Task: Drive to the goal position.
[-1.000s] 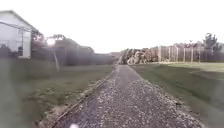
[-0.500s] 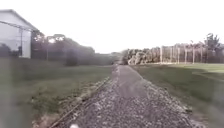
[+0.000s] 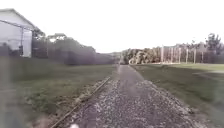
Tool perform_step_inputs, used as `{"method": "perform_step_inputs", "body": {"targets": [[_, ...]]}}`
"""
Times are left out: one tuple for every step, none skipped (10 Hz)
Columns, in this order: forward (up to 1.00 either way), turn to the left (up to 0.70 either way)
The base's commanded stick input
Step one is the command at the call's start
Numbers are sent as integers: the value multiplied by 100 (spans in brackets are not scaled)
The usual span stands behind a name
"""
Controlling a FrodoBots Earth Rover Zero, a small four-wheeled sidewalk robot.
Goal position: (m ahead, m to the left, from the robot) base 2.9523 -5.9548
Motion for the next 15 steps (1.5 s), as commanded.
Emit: {"method": "perform_step_inputs", "body": {"targets": [[0, 4], [0, 4], [0, 4], [0, 4], [0, 4], [11, 4], [23, 3], [35, 3], [47, 3], [59, 3], [71, 2], [83, 2], [39, -61], [0, -85], [0, -85]]}}
